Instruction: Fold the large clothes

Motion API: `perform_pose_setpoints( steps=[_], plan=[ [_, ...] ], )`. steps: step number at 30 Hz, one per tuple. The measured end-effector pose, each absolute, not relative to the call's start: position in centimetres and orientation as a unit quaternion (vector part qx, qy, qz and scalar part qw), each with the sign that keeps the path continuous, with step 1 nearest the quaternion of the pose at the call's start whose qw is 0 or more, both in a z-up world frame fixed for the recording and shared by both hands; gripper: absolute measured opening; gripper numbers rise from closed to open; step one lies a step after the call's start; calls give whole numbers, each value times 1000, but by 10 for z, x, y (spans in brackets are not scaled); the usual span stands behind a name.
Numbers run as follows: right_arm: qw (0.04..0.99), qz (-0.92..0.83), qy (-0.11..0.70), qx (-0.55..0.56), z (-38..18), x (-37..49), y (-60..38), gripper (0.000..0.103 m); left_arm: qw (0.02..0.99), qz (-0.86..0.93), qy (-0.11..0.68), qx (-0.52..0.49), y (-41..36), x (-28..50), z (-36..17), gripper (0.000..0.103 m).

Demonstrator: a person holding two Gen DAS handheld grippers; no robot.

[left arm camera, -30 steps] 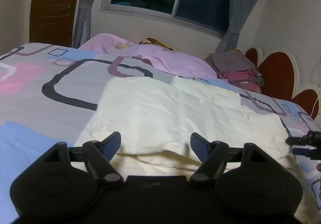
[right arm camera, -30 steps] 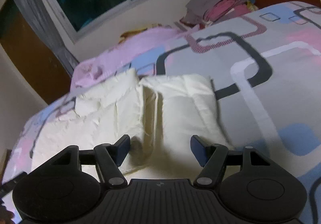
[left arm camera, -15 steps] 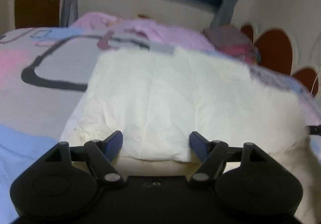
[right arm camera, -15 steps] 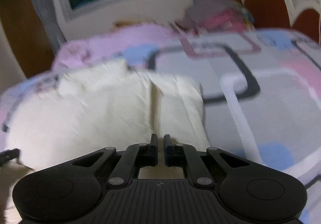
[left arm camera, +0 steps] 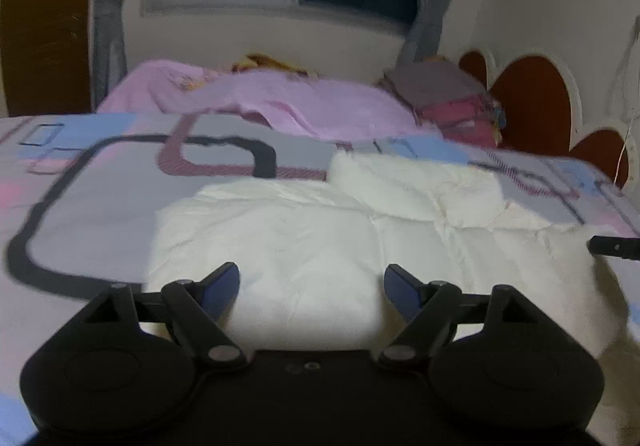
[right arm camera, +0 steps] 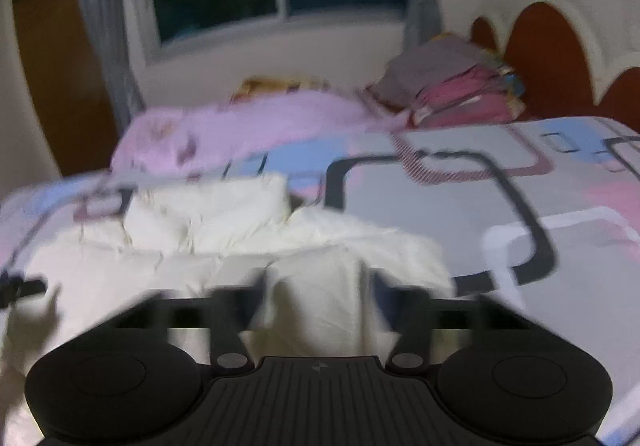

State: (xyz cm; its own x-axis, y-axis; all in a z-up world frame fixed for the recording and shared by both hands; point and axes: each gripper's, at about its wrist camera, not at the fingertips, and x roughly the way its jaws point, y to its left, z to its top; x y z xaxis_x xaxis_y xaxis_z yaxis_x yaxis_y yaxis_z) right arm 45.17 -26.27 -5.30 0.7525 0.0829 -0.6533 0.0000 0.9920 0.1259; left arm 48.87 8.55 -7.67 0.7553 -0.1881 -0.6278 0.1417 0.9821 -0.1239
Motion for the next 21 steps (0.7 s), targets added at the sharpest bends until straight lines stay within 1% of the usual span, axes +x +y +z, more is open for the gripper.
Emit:
perform_pose_setpoints(
  steps=[3, 6, 10, 11, 13, 14, 15, 16, 19, 21],
  plan=[
    [921, 11, 386, 53, -82, 467, -267, 35, 931, -89, 354, -15, 80, 505, -97, 82],
    [921, 14, 386, 48, -98, 465, -267, 35, 930, -96, 353, -9, 79, 508, -110, 87],
    [922, 10, 384, 42, -102, 462, -264, 36, 931, -100, 352, -15, 84, 504, -111, 88],
    [922, 6, 387, 37, -97, 460, -262, 36, 930, -94, 355, -11, 83, 501, -107, 86],
    [928, -6, 371, 24, -80, 449, -259, 36, 934, -91, 347, -1, 82, 488, -92, 86],
    [935, -5, 355, 25, -69, 437, -260, 38, 939, -94, 332, -3, 84, 475, -83, 86],
    [938, -3, 346, 31, -62, 426, -262, 51, 941, -102, 322, -9, 85, 464, -77, 87],
    [940, 1, 339, 39, -56, 414, -264, 61, 942, -114, 316, -11, 85, 450, -71, 87],
    [936, 19, 347, 47, -57, 395, -261, 61, 940, -118, 319, -4, 83, 423, -74, 87],
    [920, 13, 389, 30, -74, 398, -255, 61, 929, -113, 353, 11, 80, 423, -89, 87]
  ],
)
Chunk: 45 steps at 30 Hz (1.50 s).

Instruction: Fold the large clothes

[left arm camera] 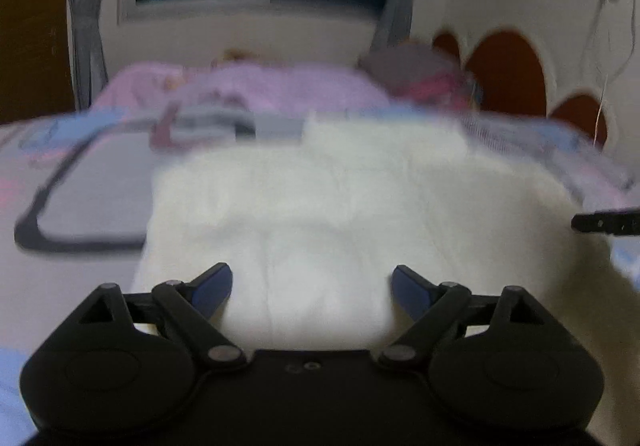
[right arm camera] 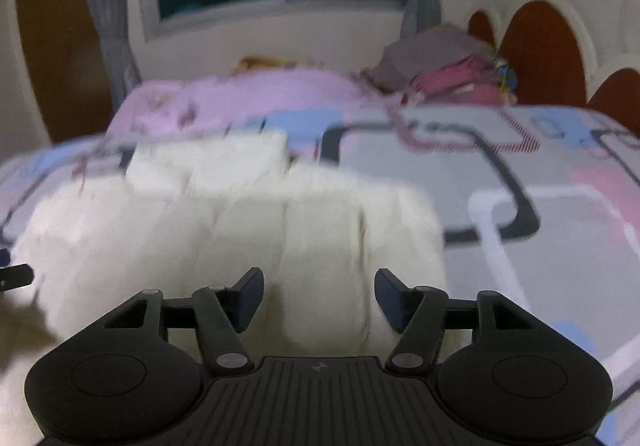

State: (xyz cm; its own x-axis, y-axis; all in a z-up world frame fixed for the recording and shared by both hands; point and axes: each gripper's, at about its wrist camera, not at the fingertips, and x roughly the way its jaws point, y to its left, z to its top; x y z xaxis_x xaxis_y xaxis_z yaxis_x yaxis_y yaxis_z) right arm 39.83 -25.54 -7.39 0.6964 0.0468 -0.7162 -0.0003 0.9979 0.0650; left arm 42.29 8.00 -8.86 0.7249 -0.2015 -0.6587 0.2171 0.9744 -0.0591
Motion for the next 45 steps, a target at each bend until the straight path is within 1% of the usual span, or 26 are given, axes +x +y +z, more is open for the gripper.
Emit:
perform_pose_setpoints(
  steps=[1, 2, 5, 6, 11, 14, 16, 21, 26, 31, 34, 40, 42, 45],
  plan=[
    [913, 6, 408, 30, -81, 401, -256, 61, 923, -107, 370, 21, 79, 424, -96, 87],
    [912, 2, 408, 44, -79, 400, -257, 61, 920, -105, 376, 24, 80, 424, -97, 87],
    [929, 4, 362, 74, -49, 375, -265, 61, 926, -104, 362, 29, 87, 411, -81, 88],
    [929, 9, 361, 80, -44, 367, -268, 61, 928, -105, 356, 29, 91, 405, -77, 89],
    [921, 4, 383, 73, -38, 312, -280, 61, 920, -89, 379, 31, 118, 363, -78, 90],
    [911, -6, 402, 93, -45, 276, -298, 61, 916, -75, 394, 8, 142, 329, -80, 90],
    [902, -12, 416, 110, -52, 255, -312, 61, 912, -67, 404, -3, 156, 309, -80, 88],
    [891, -18, 431, 140, -59, 219, -343, 61, 907, -44, 418, -40, 176, 260, -81, 86],
    [889, -8, 427, 164, -65, 177, -357, 61, 900, -34, 429, -66, 177, 225, -81, 78],
    [882, 5, 438, 174, -74, 144, -364, 61, 892, -21, 437, -114, 183, 191, -87, 78],
    [876, 13, 444, 187, -77, 129, -368, 61, 891, -17, 438, -117, 185, 176, -89, 78],
    [845, 44, 459, 270, -88, 114, -388, 61, 888, -18, 442, -124, 192, 165, -92, 83],
    [848, 38, 453, 273, -92, 112, -390, 61, 889, -18, 441, -124, 193, 168, -93, 84],
    [853, 29, 442, 275, -91, 117, -392, 61, 886, -24, 446, -124, 194, 174, -94, 84]
  ],
)
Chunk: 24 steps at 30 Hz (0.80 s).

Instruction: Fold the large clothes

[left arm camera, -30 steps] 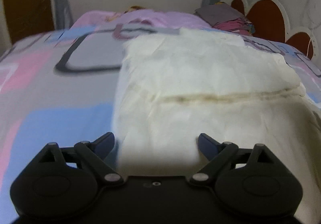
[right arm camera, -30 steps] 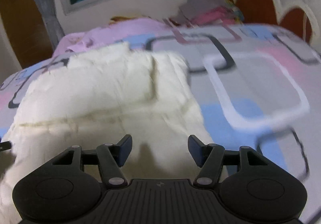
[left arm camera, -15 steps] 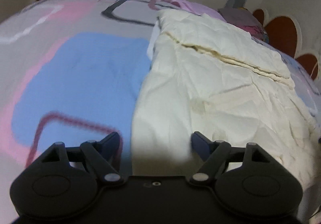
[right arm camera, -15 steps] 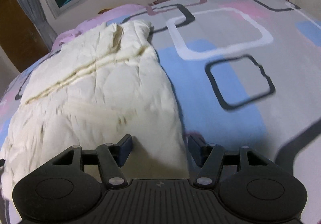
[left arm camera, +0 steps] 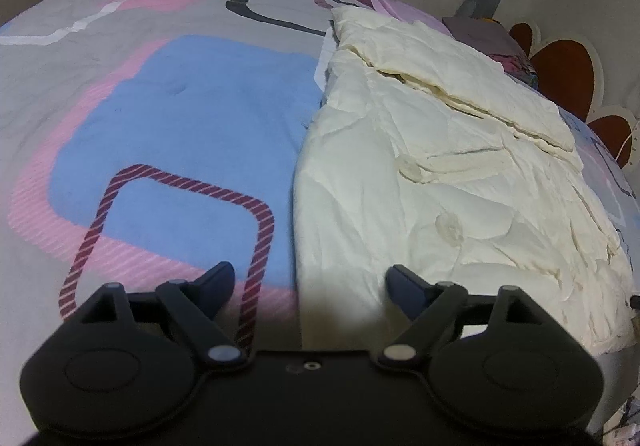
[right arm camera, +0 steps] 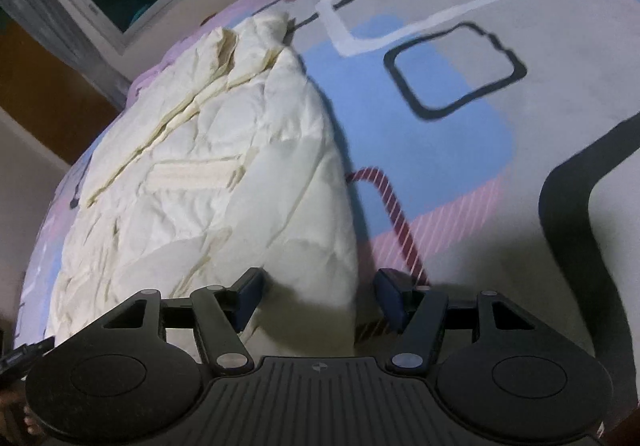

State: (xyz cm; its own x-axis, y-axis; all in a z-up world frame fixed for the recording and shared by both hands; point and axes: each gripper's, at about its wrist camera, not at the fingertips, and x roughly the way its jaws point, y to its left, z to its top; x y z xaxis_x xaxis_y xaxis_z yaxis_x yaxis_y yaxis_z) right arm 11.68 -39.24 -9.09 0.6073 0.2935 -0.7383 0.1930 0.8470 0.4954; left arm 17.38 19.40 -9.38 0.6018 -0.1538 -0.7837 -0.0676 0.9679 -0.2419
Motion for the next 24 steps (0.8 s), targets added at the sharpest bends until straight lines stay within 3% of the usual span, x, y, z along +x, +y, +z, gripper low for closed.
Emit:
perform_pose_setpoints(
  steps=[3, 4, 5, 6, 9, 10, 11, 13, 24],
  plan=[
    [846, 52, 455, 274, -94, 124, -389, 61, 881, -50, 456, -116, 193, 177, -94, 80],
    [844, 66, 458, 272, -94, 125, -388, 60, 878, -62, 459, -122, 194, 176, -94, 74],
    [838, 87, 464, 273, -94, 125, -384, 53, 873, -81, 462, -132, 194, 175, -93, 58],
    [835, 99, 470, 270, -95, 125, -381, 45, 869, -95, 465, -143, 194, 174, -93, 52],
    [842, 105, 469, 248, -96, 122, -374, 41, 863, -115, 466, -158, 193, 169, -96, 42],
    [840, 107, 467, 256, -97, 123, -375, 27, 863, -113, 463, -163, 193, 168, -97, 29],
    [838, 114, 462, 267, -96, 123, -376, 22, 863, -114, 459, -178, 194, 168, -98, 7],
    [846, 124, 446, 267, -88, 124, -376, 14, 867, -116, 439, -204, 196, 165, -95, 5],
    [862, 156, 336, 346, -17, 160, -402, 13, 894, -136, 286, -317, 211, 179, -27, 4]
  ],
)
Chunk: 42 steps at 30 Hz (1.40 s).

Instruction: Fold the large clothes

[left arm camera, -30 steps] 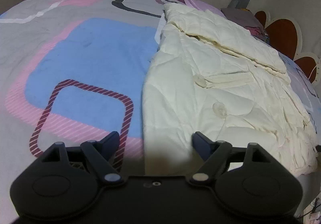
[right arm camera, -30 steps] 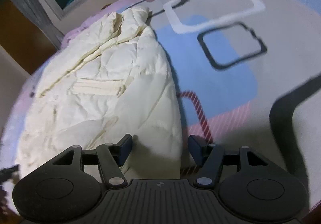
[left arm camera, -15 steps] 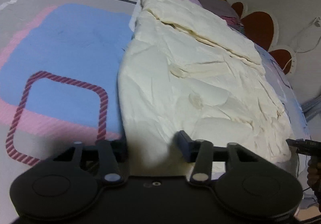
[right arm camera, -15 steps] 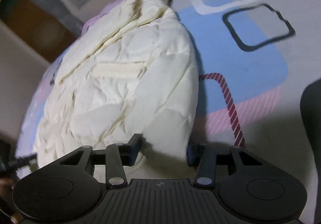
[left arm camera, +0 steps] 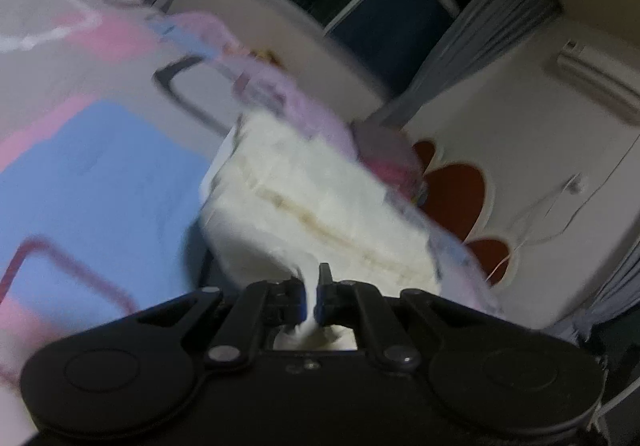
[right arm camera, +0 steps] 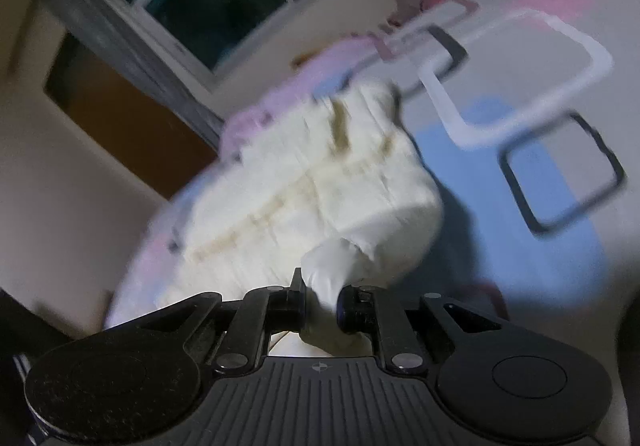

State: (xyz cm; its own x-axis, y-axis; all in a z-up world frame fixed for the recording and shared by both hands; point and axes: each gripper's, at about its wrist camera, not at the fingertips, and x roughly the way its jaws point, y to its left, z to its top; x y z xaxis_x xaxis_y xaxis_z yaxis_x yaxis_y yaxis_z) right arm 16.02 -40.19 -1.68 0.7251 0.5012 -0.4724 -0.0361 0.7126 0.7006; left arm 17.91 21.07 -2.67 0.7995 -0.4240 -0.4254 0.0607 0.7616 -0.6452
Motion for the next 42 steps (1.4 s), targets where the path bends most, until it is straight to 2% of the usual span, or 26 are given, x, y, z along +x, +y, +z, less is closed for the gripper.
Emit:
perform_pose_setpoints(
  steps=[6, 12, 16, 22, 23, 24, 25, 26, 27, 28, 29, 30, 32, 35, 39, 40, 41, 42],
  plan=[
    [859, 164, 298, 383, 26, 232, -410, 13, 901, -146, 240, -330, 209, 248, 11, 4],
    [855, 149, 280, 411, 53, 337, -414, 13, 901, -172, 225, -329, 210, 366, 24, 4],
    [849, 123, 291, 423, 48, 422, -416, 13, 898, -175, 232, -330, 213, 438, 20, 4],
    [815, 82, 351, 453, -3, 523, -424, 13, 887, -160, 288, -322, 213, 535, -15, 6],
    [811, 74, 361, 455, -16, 536, -427, 13, 889, -158, 295, -314, 212, 548, -24, 13],
    [806, 76, 362, 462, -26, 545, -431, 18, 892, -149, 301, -304, 213, 559, -30, 14],
    [797, 82, 362, 476, -36, 553, -436, 38, 893, -139, 306, -300, 215, 568, -34, 18],
    [790, 71, 359, 492, -46, 555, -442, 52, 894, -130, 305, -303, 217, 575, -41, 28],
    [798, 46, 347, 491, -49, 555, -448, 78, 894, -125, 299, -309, 221, 578, -44, 37],
    [810, 31, 332, 482, -47, 552, -452, 83, 898, -109, 289, -312, 225, 578, -47, 72],
    [817, 28, 322, 477, -48, 550, -458, 83, 907, -82, 277, -307, 228, 576, -47, 97],
    [822, 26, 321, 470, -48, 548, -460, 83, 914, -68, 264, -300, 232, 574, -45, 97],
    [845, 32, 335, 415, -46, 547, -457, 83, 915, -88, 261, -296, 240, 575, -49, 90],
    [863, 49, 375, 334, -52, 556, -443, 83, 898, -129, 317, -276, 243, 594, -63, 86],
    [859, 76, 401, 309, -65, 571, -430, 82, 878, -165, 379, -240, 233, 619, -78, 83],
    [861, 80, 404, 297, -68, 574, -425, 67, 872, -181, 389, -237, 229, 624, -81, 77],
    [859, 95, 413, 287, -70, 576, -419, 51, 867, -193, 397, -232, 223, 627, -84, 58],
    [858, 101, 422, 276, -71, 580, -414, 24, 863, -206, 403, -224, 218, 629, -86, 38]
  ],
)
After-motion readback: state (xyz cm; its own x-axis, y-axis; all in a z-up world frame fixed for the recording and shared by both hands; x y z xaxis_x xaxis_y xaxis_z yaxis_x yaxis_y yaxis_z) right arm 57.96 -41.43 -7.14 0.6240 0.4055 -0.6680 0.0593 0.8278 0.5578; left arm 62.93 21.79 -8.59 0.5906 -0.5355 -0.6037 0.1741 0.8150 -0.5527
